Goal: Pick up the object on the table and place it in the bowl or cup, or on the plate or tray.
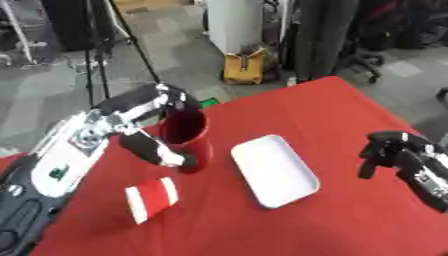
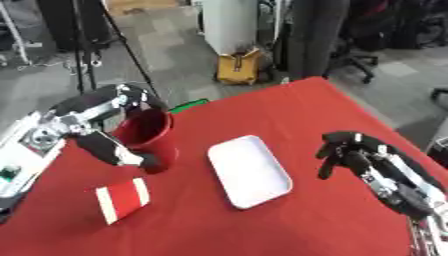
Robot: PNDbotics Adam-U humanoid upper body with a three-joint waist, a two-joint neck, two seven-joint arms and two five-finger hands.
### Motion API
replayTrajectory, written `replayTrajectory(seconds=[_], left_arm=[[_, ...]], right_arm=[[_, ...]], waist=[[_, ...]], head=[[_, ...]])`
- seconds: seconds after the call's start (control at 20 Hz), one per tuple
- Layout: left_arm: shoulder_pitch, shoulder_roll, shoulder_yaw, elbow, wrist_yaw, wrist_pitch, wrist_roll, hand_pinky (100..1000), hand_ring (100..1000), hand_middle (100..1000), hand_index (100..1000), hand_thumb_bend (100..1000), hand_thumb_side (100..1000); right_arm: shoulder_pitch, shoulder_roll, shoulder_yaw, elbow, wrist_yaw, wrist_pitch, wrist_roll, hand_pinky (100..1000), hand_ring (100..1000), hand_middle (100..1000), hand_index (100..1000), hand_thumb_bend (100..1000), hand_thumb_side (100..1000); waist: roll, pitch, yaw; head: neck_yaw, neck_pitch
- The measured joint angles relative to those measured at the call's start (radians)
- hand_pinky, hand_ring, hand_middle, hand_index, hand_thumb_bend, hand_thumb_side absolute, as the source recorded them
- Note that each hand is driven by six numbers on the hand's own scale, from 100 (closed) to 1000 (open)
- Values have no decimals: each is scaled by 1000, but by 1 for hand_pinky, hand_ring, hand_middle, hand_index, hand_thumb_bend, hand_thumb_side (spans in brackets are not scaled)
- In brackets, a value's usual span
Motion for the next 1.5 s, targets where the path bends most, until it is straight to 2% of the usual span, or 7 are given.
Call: replayTrajectory(seconds=[0.25,0.4,0.45,0.6,0.75,0.95,1.5], left_arm=[[-15,-57,-33,37,-51,-43,30,507,426,513,750,138,366],[-15,-101,-46,85,-82,-90,75,512,430,515,751,146,369],[-15,-113,-49,103,-90,-107,94,514,436,515,750,192,371],[-14,-145,-48,156,-115,-146,169,514,436,514,750,233,374],[-14,-168,-46,202,-151,-176,256,517,454,521,750,316,338],[-14,-187,-35,254,-229,-211,369,525,467,530,753,355,349],[1,-248,-16,379,-438,-276,494,525,469,528,754,365,391]], right_arm=[[-17,8,8,0,-9,2,2,540,518,640,847,100,582],[-21,9,12,0,-13,3,3,540,518,640,848,100,582],[-22,11,12,-1,-14,4,4,540,518,640,848,100,583],[-27,16,13,-5,-16,6,6,540,518,640,848,100,583],[-30,18,18,-6,-20,10,10,541,518,640,848,100,583],[-33,26,24,-11,-23,15,15,541,518,640,848,100,583],[-38,26,25,-22,-29,20,20,541,518,640,848,100,585]], waist=[[2,9,-43],[6,15,-60],[6,16,-63],[9,16,-70],[12,17,-83],[14,23,-102],[26,31,-124]], head=[[14,-14],[20,-19],[21,-22],[24,-24],[26,-26],[30,-33],[33,-41]])
